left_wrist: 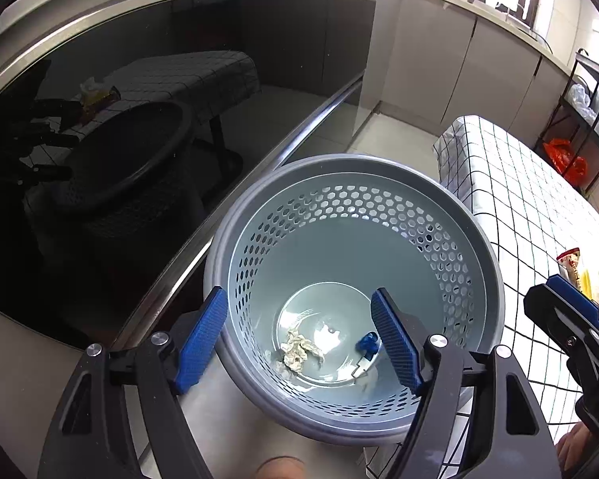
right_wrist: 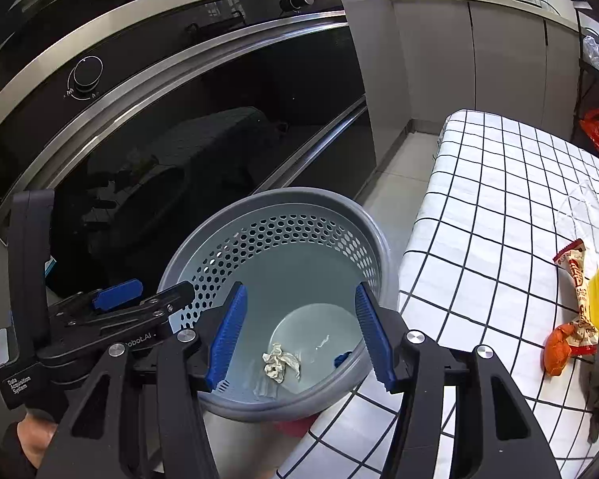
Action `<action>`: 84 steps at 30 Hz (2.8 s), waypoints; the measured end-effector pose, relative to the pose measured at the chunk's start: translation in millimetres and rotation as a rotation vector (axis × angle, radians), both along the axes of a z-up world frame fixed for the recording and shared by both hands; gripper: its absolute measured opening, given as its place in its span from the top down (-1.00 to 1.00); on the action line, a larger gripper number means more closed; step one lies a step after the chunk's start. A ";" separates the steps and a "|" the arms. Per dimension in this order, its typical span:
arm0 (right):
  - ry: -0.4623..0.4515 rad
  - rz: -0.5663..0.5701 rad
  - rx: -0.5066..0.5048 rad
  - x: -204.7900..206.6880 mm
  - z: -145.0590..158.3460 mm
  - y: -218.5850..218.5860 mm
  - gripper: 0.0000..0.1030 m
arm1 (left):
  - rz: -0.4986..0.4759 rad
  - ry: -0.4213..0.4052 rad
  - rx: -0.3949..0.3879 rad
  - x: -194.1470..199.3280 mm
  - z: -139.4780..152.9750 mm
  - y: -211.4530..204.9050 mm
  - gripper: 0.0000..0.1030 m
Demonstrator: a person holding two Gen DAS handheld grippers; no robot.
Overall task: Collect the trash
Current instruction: 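Open the left tool over the basket while the right tool releases the blue strap, then move both open tools back to the trash pile, then grasp the white tissue with the right tool and lift it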
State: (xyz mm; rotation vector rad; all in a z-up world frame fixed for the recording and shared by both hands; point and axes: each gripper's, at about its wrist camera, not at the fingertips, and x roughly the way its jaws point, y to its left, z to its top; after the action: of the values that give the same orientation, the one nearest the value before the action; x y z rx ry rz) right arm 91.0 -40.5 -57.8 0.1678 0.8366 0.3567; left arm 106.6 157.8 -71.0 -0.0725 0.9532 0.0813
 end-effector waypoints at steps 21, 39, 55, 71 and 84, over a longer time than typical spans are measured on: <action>-0.026 -0.179 -0.038 -83.1 11.3 -97.7 -0.15 | -0.138 -0.062 0.017 -32.2 22.3 -62.2 -0.66; -0.099 -0.529 -0.135 -135.4 29.1 -285.9 -0.19 | -0.405 -0.166 -0.053 -35.8 49.6 -230.7 -0.74; -0.016 -0.474 -0.120 -49.3 -18.8 -284.0 -0.19 | -0.429 -0.100 -0.013 -20.7 11.8 -264.1 -0.74; 0.019 -0.437 -0.173 -15.0 -34.4 -271.5 0.57 | -0.432 -0.067 0.003 -13.1 0.2 -268.7 -0.74; -0.116 -0.468 -0.064 -60.1 9.8 -289.5 0.83 | -0.464 -0.064 -0.004 -22.1 -6.8 -277.3 -0.74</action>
State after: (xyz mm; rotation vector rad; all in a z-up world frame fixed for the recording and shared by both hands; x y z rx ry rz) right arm 30.8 -330.1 -48.0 0.2732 0.6684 -0.0993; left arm 84.5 -119.5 -77.8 0.1425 0.8860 -0.3486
